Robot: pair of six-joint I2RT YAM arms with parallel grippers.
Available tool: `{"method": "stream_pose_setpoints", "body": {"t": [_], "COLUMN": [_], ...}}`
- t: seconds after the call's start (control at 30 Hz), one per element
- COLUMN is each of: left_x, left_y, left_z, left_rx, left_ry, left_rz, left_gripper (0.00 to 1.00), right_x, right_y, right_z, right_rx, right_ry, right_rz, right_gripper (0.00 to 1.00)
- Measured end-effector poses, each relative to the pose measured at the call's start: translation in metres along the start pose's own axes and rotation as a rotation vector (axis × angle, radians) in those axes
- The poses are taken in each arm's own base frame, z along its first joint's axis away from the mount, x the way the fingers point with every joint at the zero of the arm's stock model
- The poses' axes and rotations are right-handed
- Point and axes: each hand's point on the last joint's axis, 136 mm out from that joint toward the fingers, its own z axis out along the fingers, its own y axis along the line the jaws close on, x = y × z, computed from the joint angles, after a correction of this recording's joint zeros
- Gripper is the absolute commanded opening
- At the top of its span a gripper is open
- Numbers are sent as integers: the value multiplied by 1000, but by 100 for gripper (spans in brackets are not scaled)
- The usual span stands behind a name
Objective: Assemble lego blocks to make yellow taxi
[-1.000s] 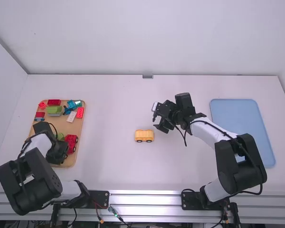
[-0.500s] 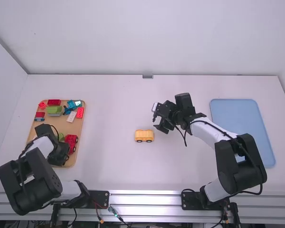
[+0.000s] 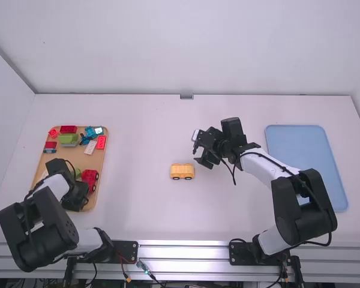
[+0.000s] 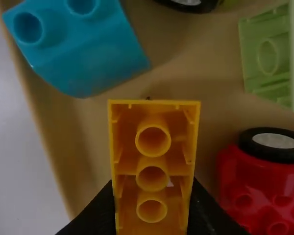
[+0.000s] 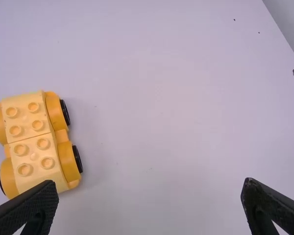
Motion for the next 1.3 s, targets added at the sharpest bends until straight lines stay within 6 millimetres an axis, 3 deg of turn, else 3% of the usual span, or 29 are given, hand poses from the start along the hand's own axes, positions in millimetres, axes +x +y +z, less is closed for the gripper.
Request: {"method": "stream_pose_setpoints", "body": {"t": [0.07,0.4,0.53,0.63,0.87,1.03,1.13,1.3], "left_x": [0,3,4,-3,-13,5,37,96], "left_y": [0,-1,-1,-12,-54,-112,-154,-184], "left_z": [0,-2,-12,-27,-78,-136,-172,-186], "left_rx": [0,0,-22,19,287,635,876,1058], "left_ry": [-1,21,57,49,-28,-112,-164,-123], "left_rz": [1,5,8,16,133,413,643,871], "left_gripper": [17,15,14,13,9,12,12,9], "right_x": [0,1,1,-4,-36,-64,-86,-119], "right_y": [0,0,0,0,0,-7,-8,-8], "right_z": [0,0,0,0,-3,-10,-18,-30], "right_rx": [1,0,0,-3,-34,-42,-79,-166], "right_ry": [0,3,3,-17,-176,-306,-416,-585], "right_rz": [0,1,1,-1,-10,62,111,170], "right_gripper": [99,99,99,99,99,99,99,99]}}
